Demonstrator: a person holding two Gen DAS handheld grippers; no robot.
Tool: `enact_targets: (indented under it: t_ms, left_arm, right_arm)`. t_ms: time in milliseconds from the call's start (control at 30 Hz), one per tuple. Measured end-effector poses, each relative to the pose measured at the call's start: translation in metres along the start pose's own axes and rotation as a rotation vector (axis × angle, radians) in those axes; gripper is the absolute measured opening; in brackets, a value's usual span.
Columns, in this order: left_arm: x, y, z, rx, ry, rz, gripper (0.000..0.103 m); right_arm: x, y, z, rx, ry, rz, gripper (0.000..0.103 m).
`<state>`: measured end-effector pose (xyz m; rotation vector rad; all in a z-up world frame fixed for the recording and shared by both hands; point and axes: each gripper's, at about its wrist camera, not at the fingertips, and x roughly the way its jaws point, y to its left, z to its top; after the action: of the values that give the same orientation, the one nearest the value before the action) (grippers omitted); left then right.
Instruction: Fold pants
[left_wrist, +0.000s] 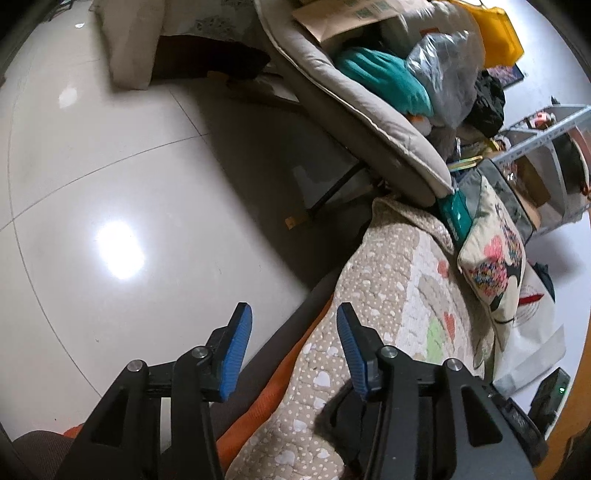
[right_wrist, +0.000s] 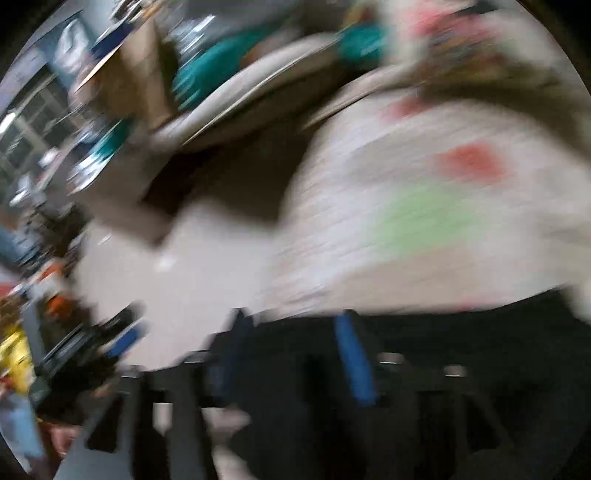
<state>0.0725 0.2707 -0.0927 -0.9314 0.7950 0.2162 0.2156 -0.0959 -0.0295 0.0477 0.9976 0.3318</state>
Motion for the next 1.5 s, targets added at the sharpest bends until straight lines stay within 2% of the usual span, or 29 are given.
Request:
enact_targets:
  t_ms: [67,167,267,367,400,433,467,533,600,800,833,867,900,1000,1033,1067,1133,1200,1367,1433,1500]
  left_arm:
    - [0.003,-0.004,-0.002,0.021,0.007,0.010,0.047]
    - [0.009,-0.009,-0.005,0.051,0.017,0.032,0.047]
    - [0.014,-0.017,-0.010,0.096,0.020,0.062,0.047]
    - [0.020,-0.023,-0.014,0.131,0.027,0.087,0.047]
    - [0.021,-0.023,-0.014,0.137,0.029,0.094,0.047]
    - [0.022,-0.024,-0.015,0.141,0.031,0.102,0.047]
    - [0.024,-0.024,-0.015,0.143,0.031,0.108,0.047]
    - [0.027,-0.024,-0.015,0.146,0.035,0.119,0.047]
    - [0.031,-0.026,-0.017,0.153,0.047,0.125,0.047]
    - [0.032,-0.030,-0.020,0.184,0.045,0.132,0.047]
    - [0.033,-0.030,-0.020,0.184,0.046,0.134,0.047]
    - [0.033,-0.030,-0.020,0.184,0.047,0.135,0.047]
    - [0.034,-0.031,-0.020,0.186,0.049,0.136,0.047]
    - [0.035,-0.033,-0.021,0.202,0.056,0.131,0.047]
    - [0.035,-0.034,-0.021,0.203,0.061,0.125,0.047]
    - [0.035,-0.033,-0.022,0.203,0.063,0.120,0.047]
    - [0.035,-0.033,-0.022,0.195,0.083,0.087,0.047]
    - [0.038,-0.034,-0.024,0.186,0.121,0.038,0.047]
    - [0.038,-0.036,-0.036,0.145,0.248,-0.156,0.047]
    - [0.029,-0.043,-0.042,0.172,0.255,-0.198,0.047]
    - [0.022,-0.053,-0.048,0.222,0.253,-0.207,0.053]
  right_arm:
    - [-0.010,-0.055,0.008,0.003,0.017,-0.116,0.066]
    - [-0.008,-0.108,0.009,0.013,0.085,-0.155,0.066]
    - [0.005,-0.136,0.010,-0.013,0.101,-0.174,0.066]
    - [0.027,-0.143,0.006,-0.060,0.137,-0.171,0.066]
    - [0.035,-0.143,0.004,-0.070,0.164,-0.146,0.066]
    - [0.040,-0.138,0.000,-0.092,0.186,-0.127,0.060]
    - [0.040,-0.135,-0.001,-0.119,0.174,-0.127,0.046]
    - [0.039,-0.138,0.001,-0.085,0.190,-0.097,0.013]
    - [0.036,-0.143,0.006,-0.053,0.184,-0.097,0.010]
    - [0.051,-0.142,0.031,-0.039,0.139,-0.220,0.008]
    - [0.056,-0.140,0.032,-0.041,0.136,-0.254,0.003]
    - [0.063,-0.138,0.034,-0.050,0.138,-0.310,0.003]
    - [0.065,-0.137,0.036,-0.050,0.138,-0.331,0.003]
    - [0.051,-0.134,0.039,-0.018,0.124,-0.346,0.008]
    - [0.042,-0.131,0.038,-0.009,0.116,-0.338,0.019]
    - [0.025,-0.128,0.034,0.007,0.111,-0.321,0.038]
    - [-0.003,-0.125,0.019,0.029,0.106,-0.261,0.058]
    - [-0.031,-0.122,-0.004,0.032,0.130,-0.225,0.058]
    - [-0.075,-0.106,-0.059,0.065,0.146,-0.149,0.058]
    - [-0.088,-0.106,-0.073,0.100,0.132,-0.117,0.058]
    - [-0.099,-0.106,-0.083,0.129,0.110,-0.104,0.058]
